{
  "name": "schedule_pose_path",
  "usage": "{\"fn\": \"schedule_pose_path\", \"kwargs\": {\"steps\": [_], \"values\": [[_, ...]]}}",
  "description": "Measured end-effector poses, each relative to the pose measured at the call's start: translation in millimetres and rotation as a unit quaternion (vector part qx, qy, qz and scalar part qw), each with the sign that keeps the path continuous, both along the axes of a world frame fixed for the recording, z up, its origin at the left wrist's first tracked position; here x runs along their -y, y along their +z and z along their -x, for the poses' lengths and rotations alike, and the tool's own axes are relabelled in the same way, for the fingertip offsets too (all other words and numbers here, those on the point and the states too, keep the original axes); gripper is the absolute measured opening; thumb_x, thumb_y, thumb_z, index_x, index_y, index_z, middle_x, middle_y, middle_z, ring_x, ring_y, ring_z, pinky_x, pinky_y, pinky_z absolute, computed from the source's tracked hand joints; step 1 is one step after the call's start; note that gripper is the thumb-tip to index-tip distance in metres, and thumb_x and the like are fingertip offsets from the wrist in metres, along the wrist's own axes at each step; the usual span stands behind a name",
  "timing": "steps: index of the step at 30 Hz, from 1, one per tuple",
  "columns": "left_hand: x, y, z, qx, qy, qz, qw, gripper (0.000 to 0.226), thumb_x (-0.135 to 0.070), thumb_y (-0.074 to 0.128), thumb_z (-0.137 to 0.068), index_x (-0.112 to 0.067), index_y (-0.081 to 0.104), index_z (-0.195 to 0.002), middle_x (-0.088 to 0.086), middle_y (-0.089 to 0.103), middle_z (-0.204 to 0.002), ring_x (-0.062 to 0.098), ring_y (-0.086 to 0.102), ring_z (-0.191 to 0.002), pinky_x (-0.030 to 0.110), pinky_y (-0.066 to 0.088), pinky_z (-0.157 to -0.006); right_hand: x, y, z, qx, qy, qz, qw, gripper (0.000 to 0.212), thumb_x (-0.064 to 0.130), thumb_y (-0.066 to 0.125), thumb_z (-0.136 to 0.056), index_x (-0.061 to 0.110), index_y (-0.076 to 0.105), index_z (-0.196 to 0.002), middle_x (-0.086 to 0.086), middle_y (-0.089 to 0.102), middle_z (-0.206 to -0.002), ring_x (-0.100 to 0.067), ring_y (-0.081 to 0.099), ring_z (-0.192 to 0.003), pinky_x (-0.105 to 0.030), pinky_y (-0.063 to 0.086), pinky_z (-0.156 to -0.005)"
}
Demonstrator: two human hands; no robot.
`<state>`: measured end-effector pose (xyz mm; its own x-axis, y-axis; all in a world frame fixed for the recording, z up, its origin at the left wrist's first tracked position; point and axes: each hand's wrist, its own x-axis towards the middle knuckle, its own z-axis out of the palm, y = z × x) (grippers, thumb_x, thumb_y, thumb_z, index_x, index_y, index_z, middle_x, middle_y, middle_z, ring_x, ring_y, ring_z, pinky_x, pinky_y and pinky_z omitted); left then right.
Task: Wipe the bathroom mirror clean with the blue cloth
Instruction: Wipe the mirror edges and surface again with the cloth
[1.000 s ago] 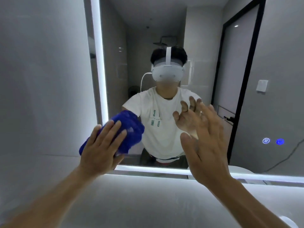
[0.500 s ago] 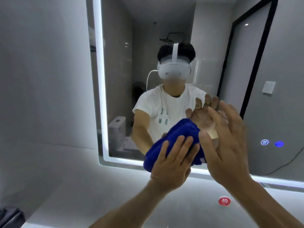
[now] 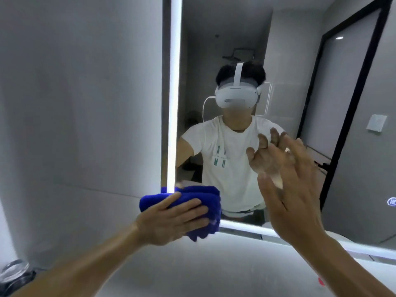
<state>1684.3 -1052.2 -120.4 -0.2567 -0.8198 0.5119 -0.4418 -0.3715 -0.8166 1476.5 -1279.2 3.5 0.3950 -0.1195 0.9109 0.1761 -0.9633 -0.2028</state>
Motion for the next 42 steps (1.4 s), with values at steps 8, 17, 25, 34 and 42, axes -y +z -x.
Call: {"fn": "schedule_pose_path", "kwargs": {"steps": [8, 17, 25, 34, 42], "values": [[48.3, 150.5, 18.8, -0.169, -0.022, 0.397, 0.902, 0.067, -0.046, 0.055, -0.096, -0.018, 0.03, -0.151, 0.008, 0.028, -0.159, 0.03, 0.021, -0.148, 0.049, 0.022, -0.119, -37.0, 20.3, -18.9, 0.013, 0.011, 0.019, 1.0, 0.05, 0.038, 0.038, -0.094, 0.022, 0.043, -0.142, 0.008, 0.021, -0.156, -0.014, 0.014, -0.148, -0.025, 0.004, -0.118], [94.3, 222.5, 40.2, -0.188, -0.01, 0.49, 0.851, 0.066, -0.037, 0.042, -0.098, -0.017, 0.018, -0.155, 0.006, 0.016, -0.163, 0.029, 0.013, -0.15, 0.047, 0.02, -0.12, -14.8, 77.0, -26.0, 0.043, -0.063, -0.003, 0.997, 0.054, 0.036, 0.04, -0.095, 0.019, 0.038, -0.146, 0.002, 0.022, -0.157, -0.013, 0.011, -0.147, -0.027, 0.004, -0.117], [81.9, 147.6, 33.8, 0.035, -0.003, -0.009, 0.999, 0.063, -0.038, 0.036, -0.102, -0.019, 0.012, -0.157, 0.006, 0.008, -0.164, 0.03, 0.004, -0.151, 0.052, 0.003, -0.121, -5.5, 90.9, -26.2, 0.082, -0.065, 0.022, 0.994, 0.058, 0.042, 0.031, -0.094, 0.017, 0.038, -0.146, 0.001, 0.023, -0.157, -0.016, 0.013, -0.148, -0.04, 0.013, -0.118], [50.4, 342.0, 12.3, 0.122, -0.025, -0.095, 0.988, 0.065, -0.04, 0.048, -0.099, -0.024, 0.019, -0.155, 0.003, 0.02, -0.162, 0.028, 0.011, -0.151, 0.05, 0.02, -0.118, 0.4, 126.9, -17.8, 0.17, -0.053, 0.018, 0.984, 0.055, 0.038, 0.035, -0.093, 0.011, 0.046, -0.14, -0.007, 0.032, -0.152, -0.024, 0.024, -0.145, -0.05, 0.026, -0.114], [50.7, 437.8, 28.8, -0.111, 0.021, 0.383, 0.917, 0.067, -0.04, 0.035, -0.095, -0.017, 0.016, -0.154, 0.007, 0.02, -0.161, 0.03, 0.019, -0.148, 0.055, 0.025, -0.115, -2.6, 151.9, -25.2, 0.136, -0.087, 0.011, 0.987, 0.049, 0.034, 0.045, -0.094, 0.015, 0.044, -0.14, -0.002, 0.027, -0.152, -0.021, 0.022, -0.145, -0.051, 0.029, -0.111]]}}
